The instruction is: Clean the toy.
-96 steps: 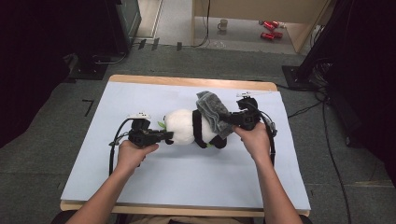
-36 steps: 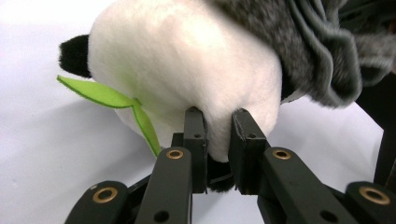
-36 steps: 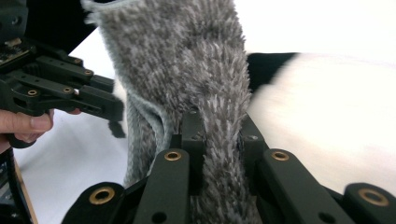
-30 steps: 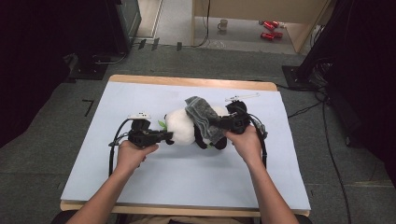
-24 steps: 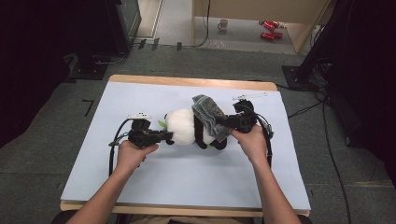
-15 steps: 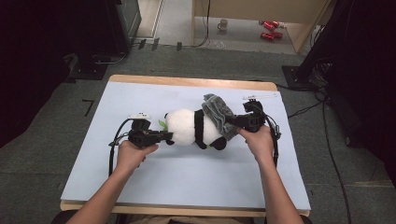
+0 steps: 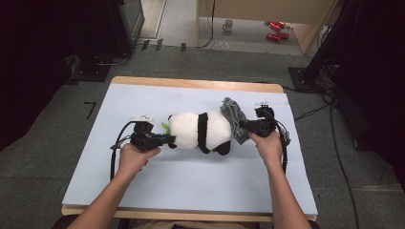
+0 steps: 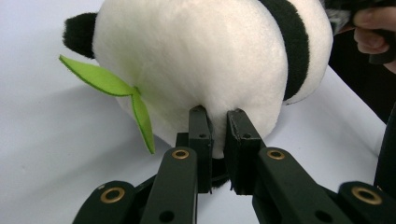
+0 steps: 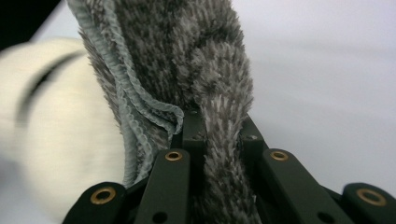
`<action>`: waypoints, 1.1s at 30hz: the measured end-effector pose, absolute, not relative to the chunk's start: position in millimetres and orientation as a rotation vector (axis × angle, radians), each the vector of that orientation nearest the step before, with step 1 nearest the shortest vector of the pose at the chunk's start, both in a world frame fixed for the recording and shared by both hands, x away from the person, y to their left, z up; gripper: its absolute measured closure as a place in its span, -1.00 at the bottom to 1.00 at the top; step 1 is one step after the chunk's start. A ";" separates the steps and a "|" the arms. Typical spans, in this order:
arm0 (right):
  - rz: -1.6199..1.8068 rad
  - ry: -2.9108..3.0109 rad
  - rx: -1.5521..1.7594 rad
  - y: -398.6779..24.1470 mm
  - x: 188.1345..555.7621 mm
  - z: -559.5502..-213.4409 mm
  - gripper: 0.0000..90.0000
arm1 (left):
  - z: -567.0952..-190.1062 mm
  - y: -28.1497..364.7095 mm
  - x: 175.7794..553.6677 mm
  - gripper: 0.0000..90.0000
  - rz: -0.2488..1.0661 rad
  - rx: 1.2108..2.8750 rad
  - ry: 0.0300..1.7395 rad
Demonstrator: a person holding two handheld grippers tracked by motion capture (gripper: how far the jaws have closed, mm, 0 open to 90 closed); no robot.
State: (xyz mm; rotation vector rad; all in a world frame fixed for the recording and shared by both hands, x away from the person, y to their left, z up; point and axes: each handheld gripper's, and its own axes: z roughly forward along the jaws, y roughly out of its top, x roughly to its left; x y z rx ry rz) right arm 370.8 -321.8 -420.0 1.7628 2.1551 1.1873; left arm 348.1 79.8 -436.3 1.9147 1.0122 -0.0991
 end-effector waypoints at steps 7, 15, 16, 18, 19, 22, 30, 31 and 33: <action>1.193 2.094 1.805 -336.7 371.2 -419.0 0.77 | -436.4 81.2 348.9 0.85 -0.098 1.910 1.018; 1.474 2.040 1.685 -333.7 356.7 -375.0 0.77 | -437.0 80.4 348.2 0.84 -0.089 1.922 1.019; 1.509 2.046 1.667 -330.2 355.4 -371.3 0.77 | -437.4 80.2 348.1 0.84 -0.083 1.927 1.019; 1.549 2.090 1.635 -319.8 354.6 -368.3 0.77 | -437.9 80.1 348.2 0.84 -0.074 1.932 1.019; 1.537 2.113 1.634 -314.6 355.4 -370.2 0.77 | -438.0 80.2 348.1 0.84 -0.076 1.929 1.022; 1.456 2.183 1.673 -302.6 360.6 -386.9 0.77 | -438.5 80.2 348.1 0.84 -0.077 1.941 1.026; 1.381 2.136 1.804 -317.5 366.9 -414.1 0.77 | -442.1 81.0 349.6 0.84 -0.094 1.932 1.025; 1.333 2.128 1.830 -320.4 367.2 -416.8 0.77 | -442.5 81.6 349.8 0.84 -0.098 1.931 1.027; 1.302 2.135 1.858 -323.9 368.3 -423.3 0.77 | -442.9 82.1 350.1 0.84 -0.104 1.933 1.029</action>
